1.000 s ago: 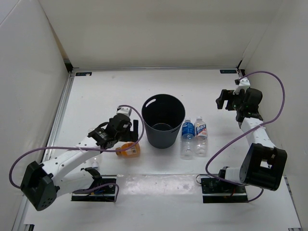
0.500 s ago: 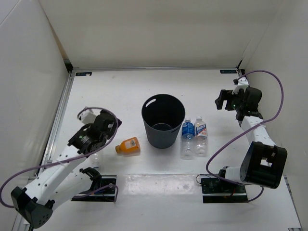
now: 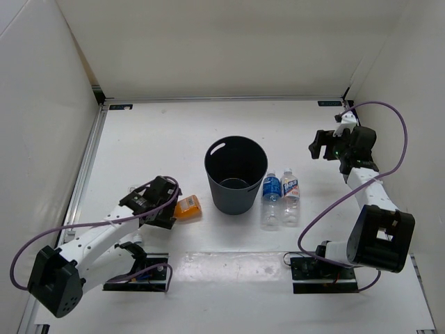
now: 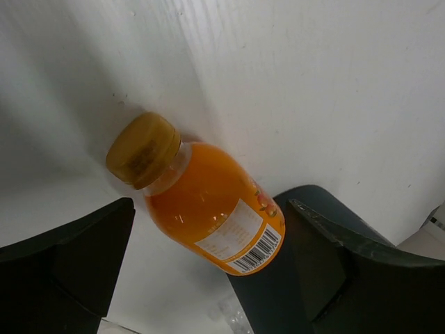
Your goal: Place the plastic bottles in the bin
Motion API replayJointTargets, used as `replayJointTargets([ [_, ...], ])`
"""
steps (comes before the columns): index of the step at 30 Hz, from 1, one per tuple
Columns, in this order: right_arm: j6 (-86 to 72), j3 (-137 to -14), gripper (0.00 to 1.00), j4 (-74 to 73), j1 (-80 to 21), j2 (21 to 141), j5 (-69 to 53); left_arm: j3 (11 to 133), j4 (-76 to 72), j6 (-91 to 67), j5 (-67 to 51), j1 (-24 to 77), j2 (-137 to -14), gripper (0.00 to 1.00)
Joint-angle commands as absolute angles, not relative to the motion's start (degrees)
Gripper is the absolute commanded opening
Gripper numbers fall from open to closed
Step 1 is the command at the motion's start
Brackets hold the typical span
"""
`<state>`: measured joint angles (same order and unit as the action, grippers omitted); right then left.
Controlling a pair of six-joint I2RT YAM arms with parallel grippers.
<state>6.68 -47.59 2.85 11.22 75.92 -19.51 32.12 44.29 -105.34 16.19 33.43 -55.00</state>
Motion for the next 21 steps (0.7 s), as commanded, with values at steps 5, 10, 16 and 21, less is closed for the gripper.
replayJointTargets([
  [5, 7.21, -50.45, 0.90, 1.23, 12.04, 75.41, -19.16, 35.69, 46.94, -131.73, 10.73, 33.31, -55.28, 1.00],
  [10, 7.30, -50.98, 0.90, 0.53, 12.39, 75.76, -19.42, 33.93, 42.46, -133.50, 6.07, 33.31, -58.27, 1.00],
  [16, 7.47, -51.33, 0.90, 0.44, 13.09, 76.20, -20.30, 32.53, 37.20, -134.56, 1.42, 33.22, -62.13, 1.00],
  [21, 8.35, -51.50, 0.90, 0.53, 13.36, 76.55, -20.65, 29.36, 27.89, -134.65, -2.10, 31.21, -66.70, 1.00],
])
